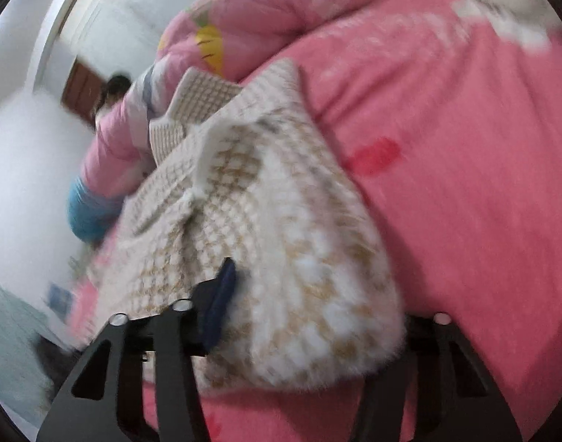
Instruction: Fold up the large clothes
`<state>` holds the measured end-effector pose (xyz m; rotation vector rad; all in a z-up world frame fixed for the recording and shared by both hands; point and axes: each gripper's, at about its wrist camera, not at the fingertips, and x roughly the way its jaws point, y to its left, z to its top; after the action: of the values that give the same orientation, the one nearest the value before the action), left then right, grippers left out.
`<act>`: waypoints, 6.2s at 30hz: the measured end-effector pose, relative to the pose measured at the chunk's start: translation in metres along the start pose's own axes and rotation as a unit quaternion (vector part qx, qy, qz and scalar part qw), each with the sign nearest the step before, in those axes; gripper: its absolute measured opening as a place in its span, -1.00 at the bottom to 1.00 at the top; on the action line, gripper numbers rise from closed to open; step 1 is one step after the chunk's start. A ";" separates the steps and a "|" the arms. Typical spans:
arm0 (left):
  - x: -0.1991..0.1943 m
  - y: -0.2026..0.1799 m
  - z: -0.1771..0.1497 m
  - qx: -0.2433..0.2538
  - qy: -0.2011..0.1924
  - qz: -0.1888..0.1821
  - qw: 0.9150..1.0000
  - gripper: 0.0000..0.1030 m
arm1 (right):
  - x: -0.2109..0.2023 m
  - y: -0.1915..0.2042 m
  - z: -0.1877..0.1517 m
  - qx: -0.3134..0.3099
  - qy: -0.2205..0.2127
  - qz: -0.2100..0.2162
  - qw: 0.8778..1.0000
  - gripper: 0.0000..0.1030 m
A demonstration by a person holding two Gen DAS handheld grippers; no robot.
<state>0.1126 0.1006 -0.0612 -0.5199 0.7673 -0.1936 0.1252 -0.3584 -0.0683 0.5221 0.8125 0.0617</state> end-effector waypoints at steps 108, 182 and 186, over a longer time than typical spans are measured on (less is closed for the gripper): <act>-0.004 -0.087 -0.016 0.268 0.041 -0.078 0.959 -0.10 | -0.009 0.085 -0.035 -0.186 0.056 -0.051 0.980 0.02; -0.041 -0.031 -0.032 0.251 0.044 0.028 0.967 0.41 | 0.039 0.150 -0.069 -0.264 0.073 -0.053 0.960 0.09; -0.041 -0.049 -0.025 0.250 0.042 -0.014 0.967 0.49 | 0.004 0.137 -0.062 -0.240 0.039 -0.059 0.968 0.09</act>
<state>0.0671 0.0639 -0.0257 -0.0431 0.7591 -0.4234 0.1040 -0.2119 -0.0417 0.0139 0.8683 0.1644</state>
